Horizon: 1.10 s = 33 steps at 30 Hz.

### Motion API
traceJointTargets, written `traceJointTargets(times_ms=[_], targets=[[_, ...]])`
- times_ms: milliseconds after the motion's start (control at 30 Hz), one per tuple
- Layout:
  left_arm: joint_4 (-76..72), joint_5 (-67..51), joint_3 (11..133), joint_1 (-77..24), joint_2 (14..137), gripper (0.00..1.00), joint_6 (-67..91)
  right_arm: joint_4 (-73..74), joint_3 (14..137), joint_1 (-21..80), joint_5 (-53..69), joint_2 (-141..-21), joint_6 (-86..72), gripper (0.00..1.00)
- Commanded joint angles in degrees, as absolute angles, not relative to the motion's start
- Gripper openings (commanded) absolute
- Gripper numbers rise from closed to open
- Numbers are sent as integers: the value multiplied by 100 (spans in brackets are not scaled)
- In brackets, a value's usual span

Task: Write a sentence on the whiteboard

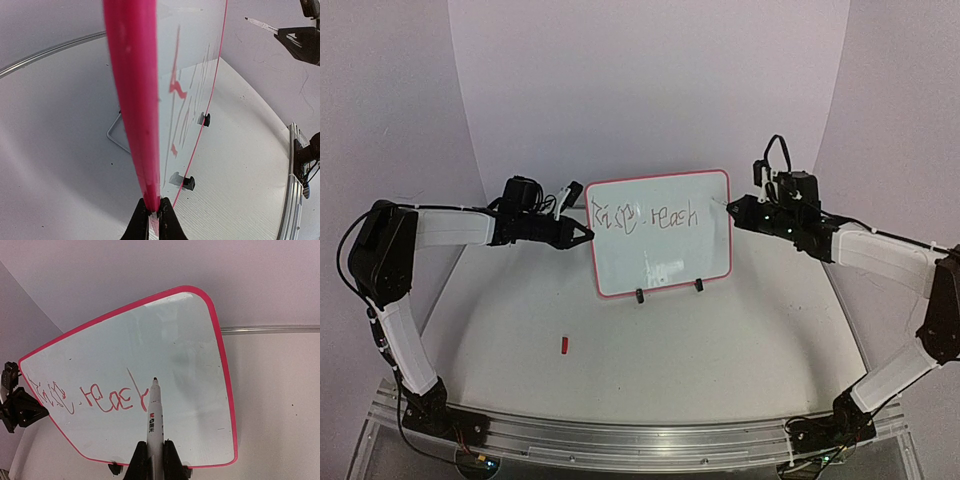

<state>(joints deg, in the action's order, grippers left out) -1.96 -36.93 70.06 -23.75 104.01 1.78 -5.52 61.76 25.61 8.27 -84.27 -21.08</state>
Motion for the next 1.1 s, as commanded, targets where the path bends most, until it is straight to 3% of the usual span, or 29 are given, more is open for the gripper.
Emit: traceJointTargets(times_ms=[0, 767, 1067], targets=[[-35, -3381, 6995, -2374, 10263, 0, 9, -643, 6457, 2438, 970, -8530, -2016, 0], [145, -3323, 7106, -2379, 10345, 0, -213, -733, 7309, 2291, 1309, -9405, -1757, 0], [161, -3322, 7137, -2373, 10346, 0, -215, -556, 6942, 2292, 1374, -9457, -1755, 0]])
